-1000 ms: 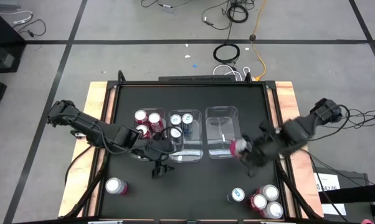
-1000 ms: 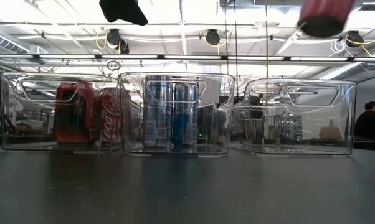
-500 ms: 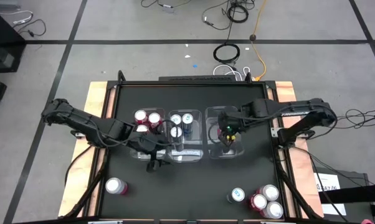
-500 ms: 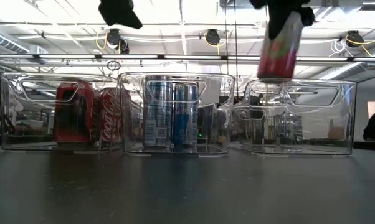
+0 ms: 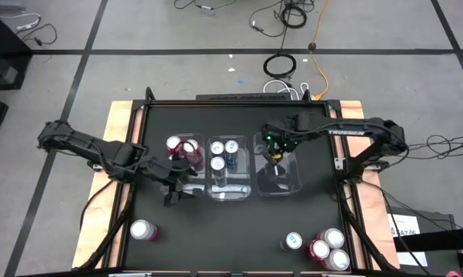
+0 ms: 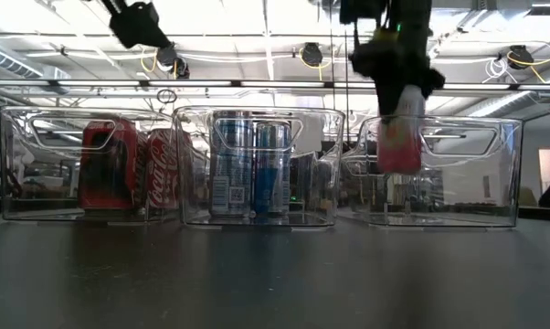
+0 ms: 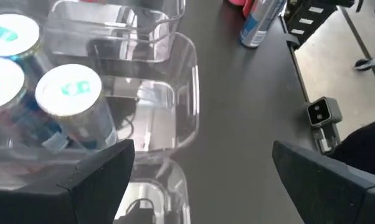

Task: Sort soda cans
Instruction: Put the pink-white soda can to the right transparent bin

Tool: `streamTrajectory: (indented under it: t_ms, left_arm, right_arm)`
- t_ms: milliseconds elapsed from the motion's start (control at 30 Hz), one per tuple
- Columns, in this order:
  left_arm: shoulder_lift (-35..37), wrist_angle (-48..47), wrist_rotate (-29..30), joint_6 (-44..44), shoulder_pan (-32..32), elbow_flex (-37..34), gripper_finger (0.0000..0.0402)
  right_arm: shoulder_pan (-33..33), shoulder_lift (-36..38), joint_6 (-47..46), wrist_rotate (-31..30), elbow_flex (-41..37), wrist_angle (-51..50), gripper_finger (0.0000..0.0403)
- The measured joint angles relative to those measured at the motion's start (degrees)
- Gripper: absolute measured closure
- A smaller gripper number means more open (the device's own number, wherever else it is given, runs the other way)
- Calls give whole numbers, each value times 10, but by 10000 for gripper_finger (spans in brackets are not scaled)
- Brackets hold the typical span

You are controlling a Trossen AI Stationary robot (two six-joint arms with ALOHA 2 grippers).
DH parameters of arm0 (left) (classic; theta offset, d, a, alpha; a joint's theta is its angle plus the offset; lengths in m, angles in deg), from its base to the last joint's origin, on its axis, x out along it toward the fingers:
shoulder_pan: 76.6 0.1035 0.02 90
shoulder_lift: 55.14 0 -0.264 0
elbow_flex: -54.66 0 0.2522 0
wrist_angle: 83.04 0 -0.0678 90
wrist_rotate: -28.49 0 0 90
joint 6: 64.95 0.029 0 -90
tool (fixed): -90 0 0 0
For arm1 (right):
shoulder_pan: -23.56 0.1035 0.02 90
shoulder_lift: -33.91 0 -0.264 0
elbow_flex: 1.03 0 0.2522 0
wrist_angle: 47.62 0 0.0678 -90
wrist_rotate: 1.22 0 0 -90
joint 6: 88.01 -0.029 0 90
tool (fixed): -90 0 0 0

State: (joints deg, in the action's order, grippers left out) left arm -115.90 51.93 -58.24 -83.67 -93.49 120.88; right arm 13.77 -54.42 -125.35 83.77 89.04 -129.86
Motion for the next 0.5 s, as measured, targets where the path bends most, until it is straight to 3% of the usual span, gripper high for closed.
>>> streamTrajectory:
  t_ms: [300, 500]
  left_arm:
    - [61, 74, 43, -4, 0, -69, 13]
    - [73, 84, 60, -24, 0, -78, 13]
  right_arm:
    - [-45, -2, 60, 8, -69, 67, 126]
    - [-73, -2, 83, 9, -99, 80, 121]
